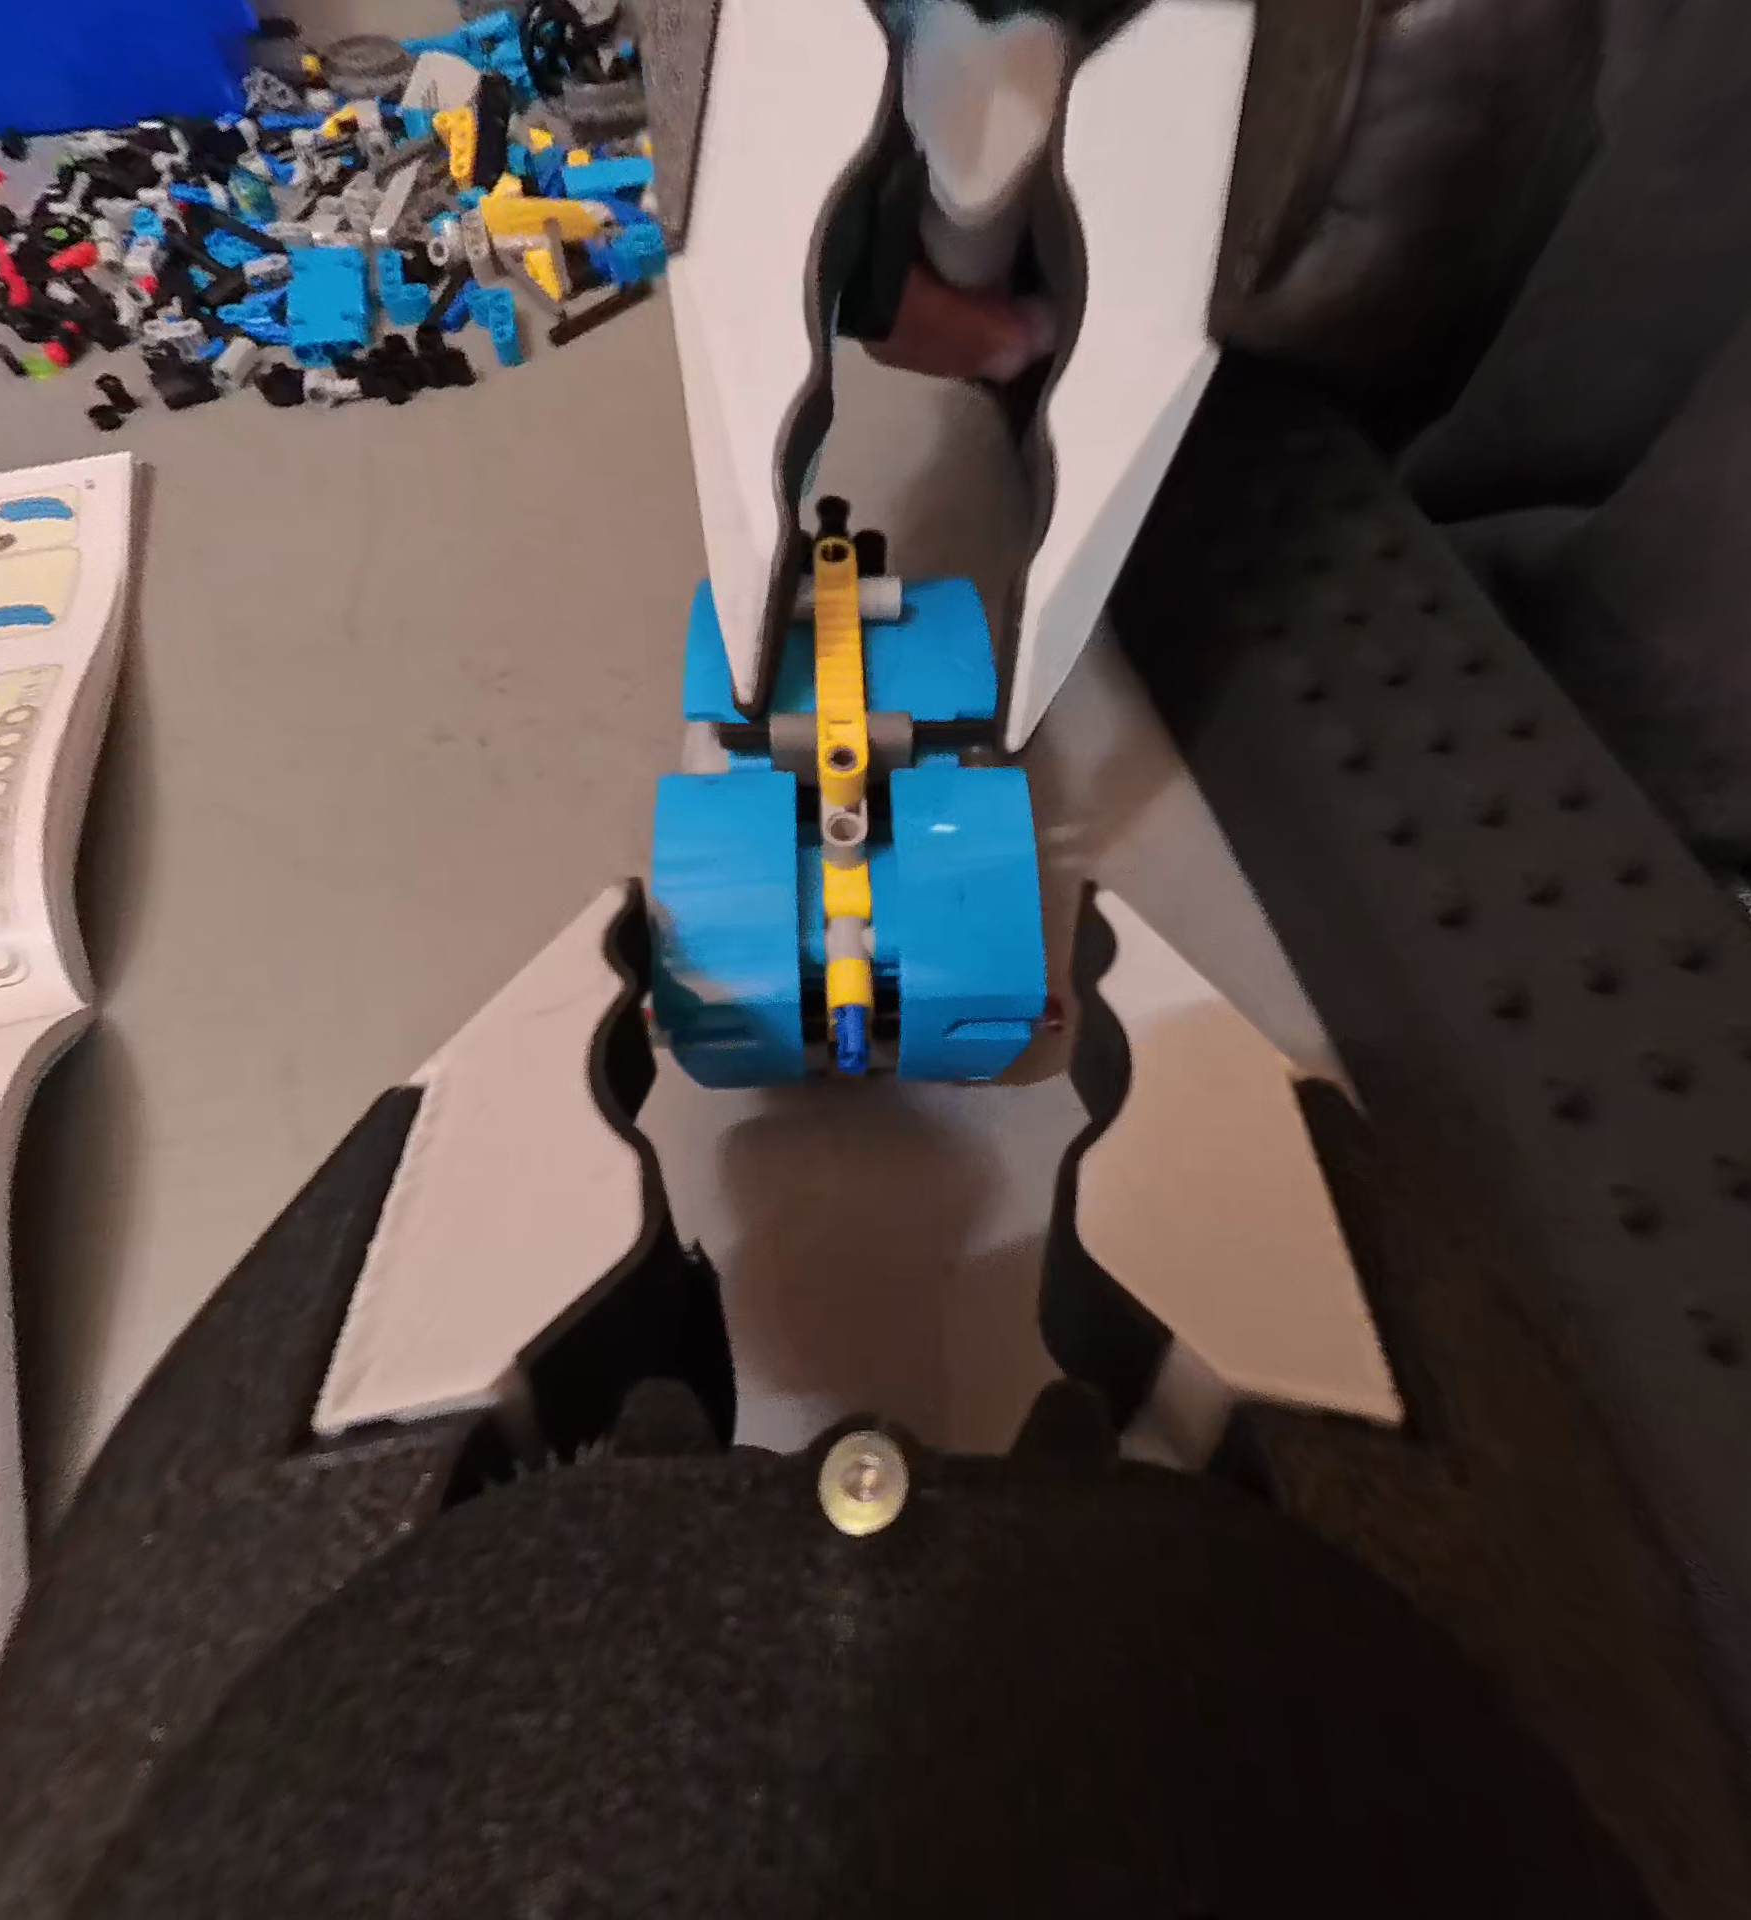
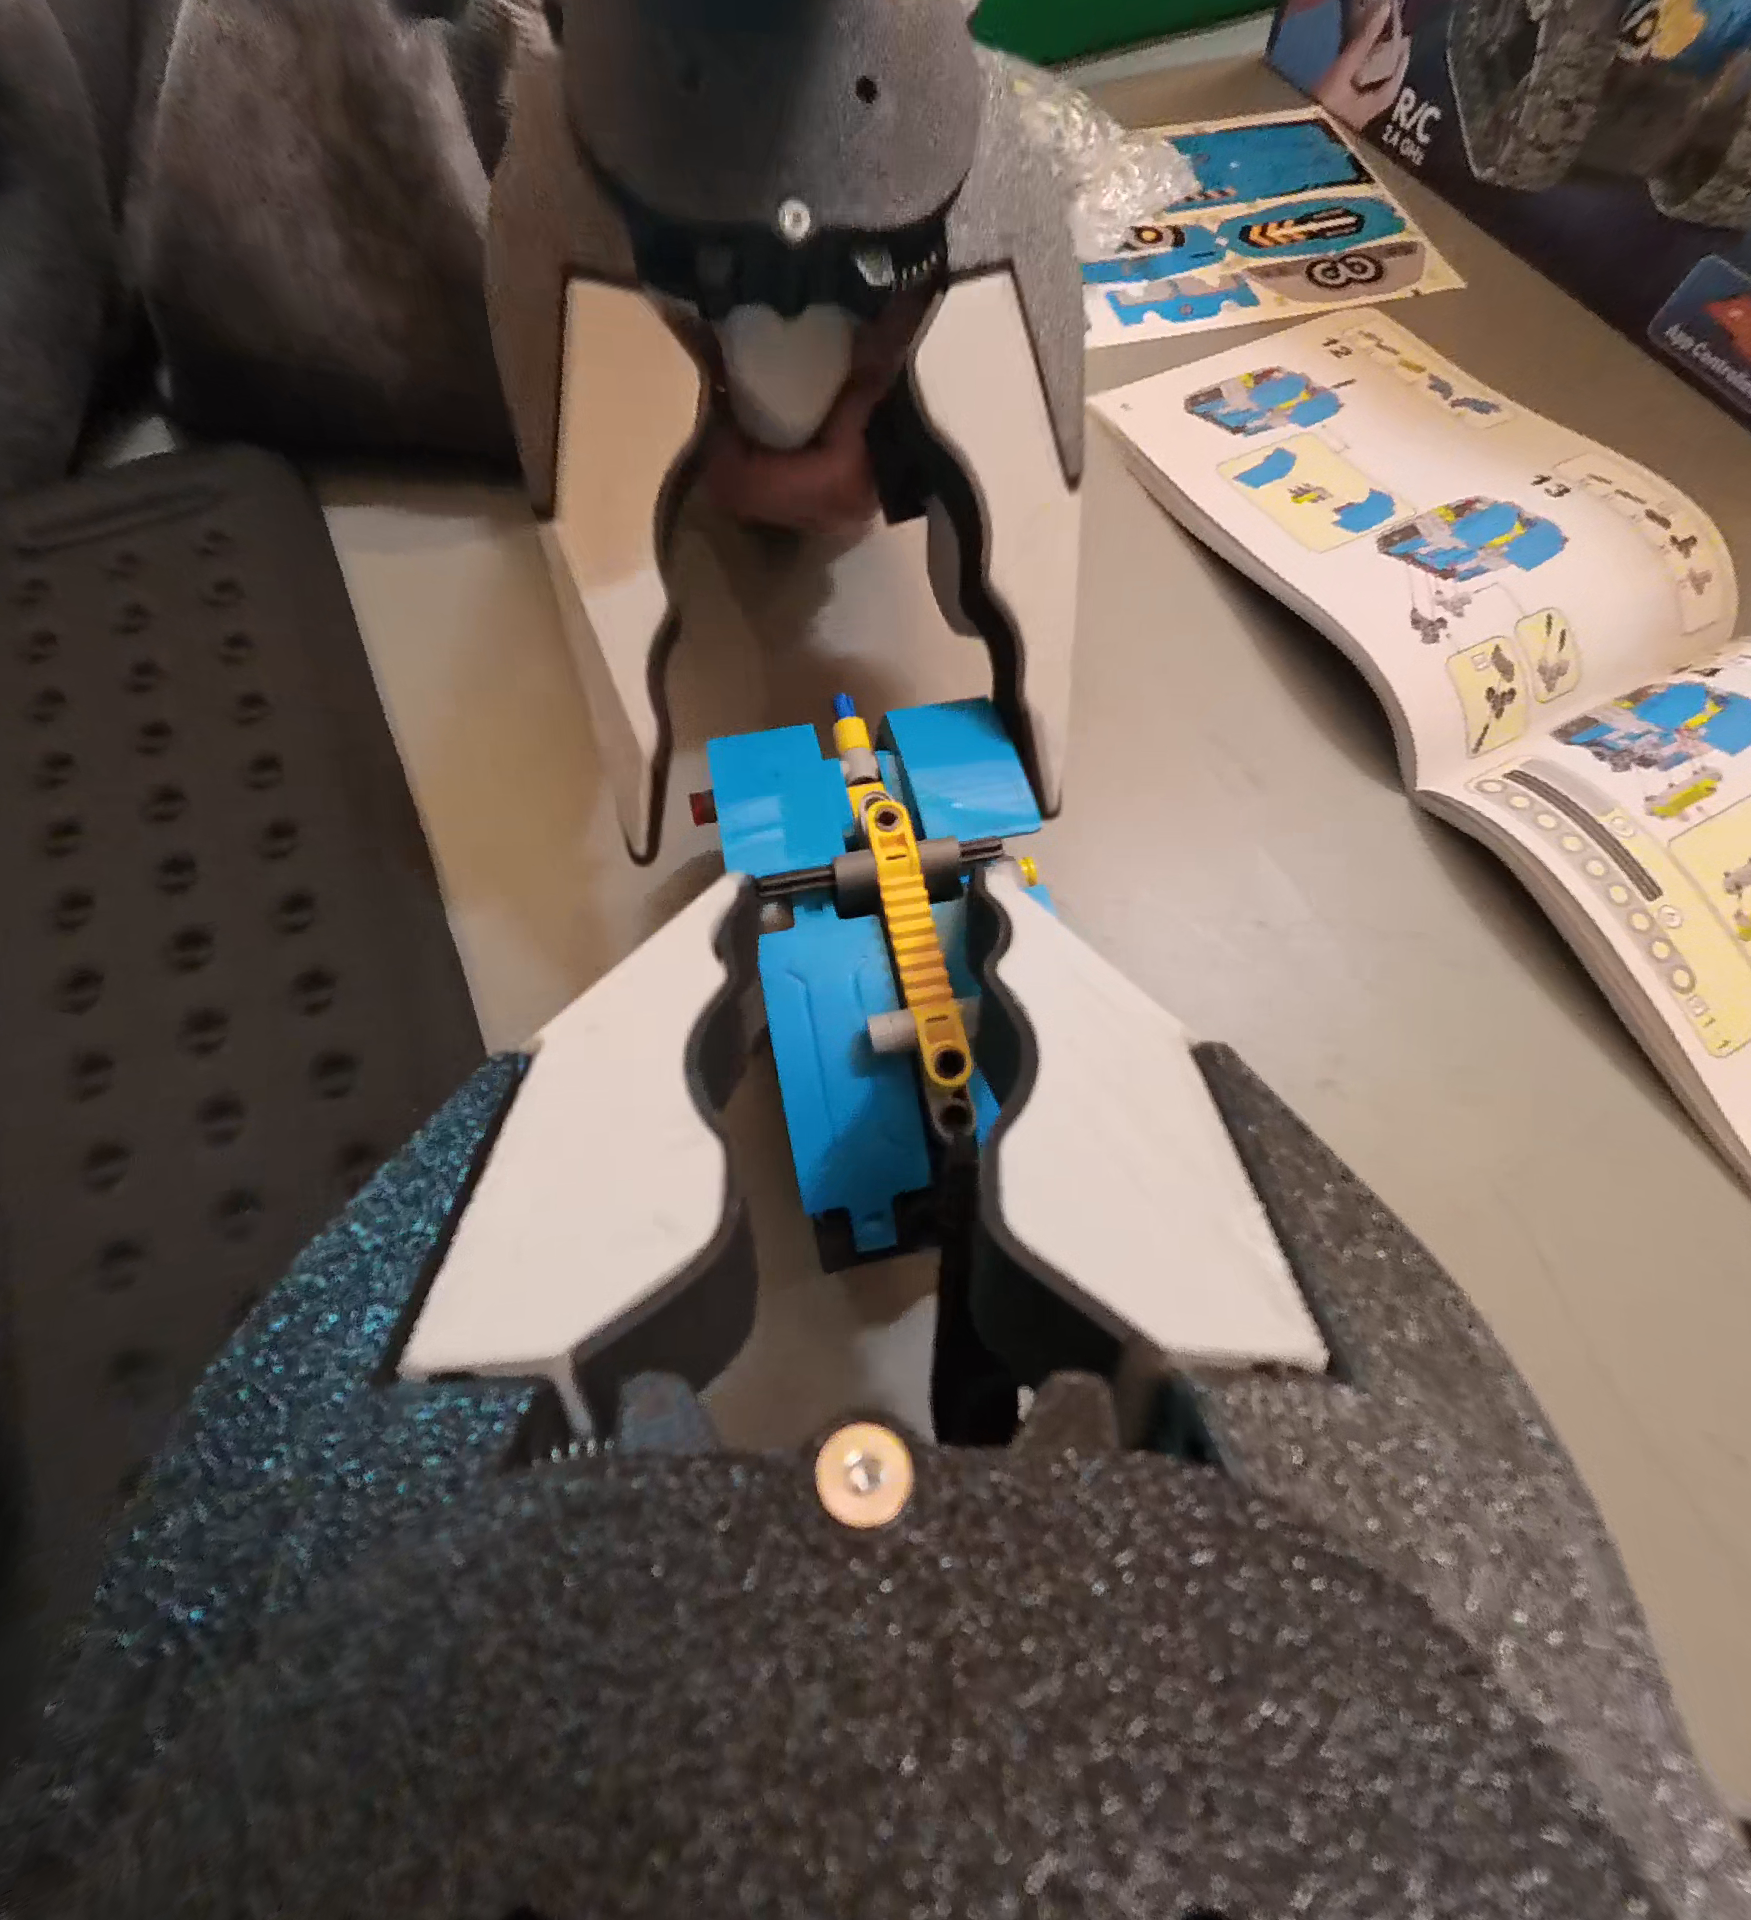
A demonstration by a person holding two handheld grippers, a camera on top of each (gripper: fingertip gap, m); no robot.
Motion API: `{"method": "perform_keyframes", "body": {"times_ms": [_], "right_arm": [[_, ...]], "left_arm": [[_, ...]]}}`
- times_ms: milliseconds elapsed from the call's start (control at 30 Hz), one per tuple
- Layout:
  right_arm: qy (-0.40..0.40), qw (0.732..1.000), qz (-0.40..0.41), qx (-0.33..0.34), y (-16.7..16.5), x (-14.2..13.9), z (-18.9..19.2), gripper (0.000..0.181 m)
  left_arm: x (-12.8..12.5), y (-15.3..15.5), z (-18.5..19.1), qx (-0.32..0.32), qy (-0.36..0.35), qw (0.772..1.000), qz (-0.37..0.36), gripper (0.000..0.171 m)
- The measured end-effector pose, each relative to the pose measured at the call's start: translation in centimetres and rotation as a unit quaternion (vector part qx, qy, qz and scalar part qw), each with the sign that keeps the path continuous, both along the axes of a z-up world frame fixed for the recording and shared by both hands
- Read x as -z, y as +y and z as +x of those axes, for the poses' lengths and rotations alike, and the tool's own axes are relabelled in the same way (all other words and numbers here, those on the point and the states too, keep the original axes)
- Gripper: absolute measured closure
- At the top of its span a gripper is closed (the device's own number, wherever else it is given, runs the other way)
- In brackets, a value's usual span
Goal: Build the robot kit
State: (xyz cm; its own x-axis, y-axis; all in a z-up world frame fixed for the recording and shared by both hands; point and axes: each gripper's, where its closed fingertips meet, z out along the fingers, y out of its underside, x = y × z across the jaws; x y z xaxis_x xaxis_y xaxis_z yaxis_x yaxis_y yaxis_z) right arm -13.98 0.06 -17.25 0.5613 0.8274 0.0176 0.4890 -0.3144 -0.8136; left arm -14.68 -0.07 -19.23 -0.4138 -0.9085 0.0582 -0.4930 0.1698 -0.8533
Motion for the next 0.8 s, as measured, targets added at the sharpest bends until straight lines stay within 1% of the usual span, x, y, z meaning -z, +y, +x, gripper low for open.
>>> {"method": "perform_keyframes", "body": {"times_ms": [33,100,400,800], "right_arm": [[0.004,1.0,-0.002,-0.006,0.02,0.0,-0.03,0.141],[0.006,1.0,0.002,-0.022,0.03,0.03,-0.21,0.142],[0.027,0.998,0.005,-0.061,0.14,0.08,-0.21,0.143],[0.014,0.998,0.031,-0.055,0.26,0.16,-0.17,0.145]], "left_arm": [[0.45,0.12,0.13,-0.005,0.002,1.0,0.017,0.096],[0.78,0.18,0.24,-0.007,0.002,0.999,0.033,0.096],[0.77,0.26,0.32,-0.011,0.002,1.0,0.029,0.097],[0.78,0.47,0.38,-0.021,0.0,0.999,0.037,0.097]]}}
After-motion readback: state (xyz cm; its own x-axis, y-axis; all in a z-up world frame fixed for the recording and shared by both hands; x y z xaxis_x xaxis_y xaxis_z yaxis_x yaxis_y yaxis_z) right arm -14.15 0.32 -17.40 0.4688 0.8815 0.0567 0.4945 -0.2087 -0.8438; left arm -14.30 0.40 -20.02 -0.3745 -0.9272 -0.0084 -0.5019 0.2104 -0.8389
